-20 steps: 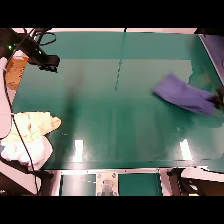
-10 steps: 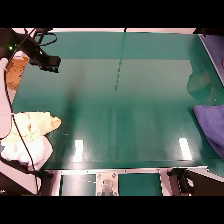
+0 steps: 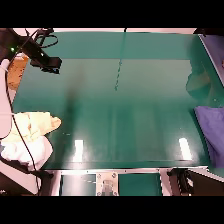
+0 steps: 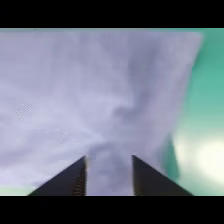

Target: Fold the shirts.

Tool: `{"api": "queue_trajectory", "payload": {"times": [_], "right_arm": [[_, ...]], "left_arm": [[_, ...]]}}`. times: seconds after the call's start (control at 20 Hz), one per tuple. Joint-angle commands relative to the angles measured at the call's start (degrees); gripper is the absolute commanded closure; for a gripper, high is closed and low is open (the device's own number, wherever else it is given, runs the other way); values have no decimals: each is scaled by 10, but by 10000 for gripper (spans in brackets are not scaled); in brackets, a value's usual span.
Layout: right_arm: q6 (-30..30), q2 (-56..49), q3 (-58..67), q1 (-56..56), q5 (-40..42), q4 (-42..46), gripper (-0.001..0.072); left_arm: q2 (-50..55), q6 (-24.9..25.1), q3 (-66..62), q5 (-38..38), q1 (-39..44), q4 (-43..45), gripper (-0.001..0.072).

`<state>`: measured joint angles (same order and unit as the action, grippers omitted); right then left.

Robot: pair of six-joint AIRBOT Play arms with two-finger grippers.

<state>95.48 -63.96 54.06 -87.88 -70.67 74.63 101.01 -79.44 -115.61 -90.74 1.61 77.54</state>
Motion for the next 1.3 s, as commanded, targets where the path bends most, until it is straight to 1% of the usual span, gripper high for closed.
{"api": "queue_trajectory", "payload": {"times": [0.0,0.05,0.1,0.2,0.35,0.45,0.55,0.7,0.8,0.9,1.25], "right_arm": [[76,1,122,52,-111,24,506],[76,0,149,97,-109,9,634],[76,0,167,147,-96,3,691],[76,-1,182,260,-49,-2,692],[49,-3,161,422,-9,-5,693],[37,-3,126,509,-9,-6,695],[35,-1,72,595,-5,-7,696],[35,-2,-6,711,38,-8,695],[35,-7,-19,758,47,-19,695],[31,-8,-16,781,58,-22,694],[31,-8,-15,788,44,-37,694]], "left_arm": [[-3,0,-1,7,0,-1,687],[-7,0,-1,10,0,-1,687],[-13,0,-2,14,0,-1,688],[-29,-1,-1,13,0,-1,688],[-60,-27,40,-5,0,-2,688],[-95,-32,119,4,0,-22,688],[-147,-33,225,26,0,-52,688],[-247,-47,397,73,0,-60,688],[-300,-56,473,89,0,-60,688],[-334,-61,512,95,0,-60,687],[-338,-61,516,94,0,-60,686]]}}
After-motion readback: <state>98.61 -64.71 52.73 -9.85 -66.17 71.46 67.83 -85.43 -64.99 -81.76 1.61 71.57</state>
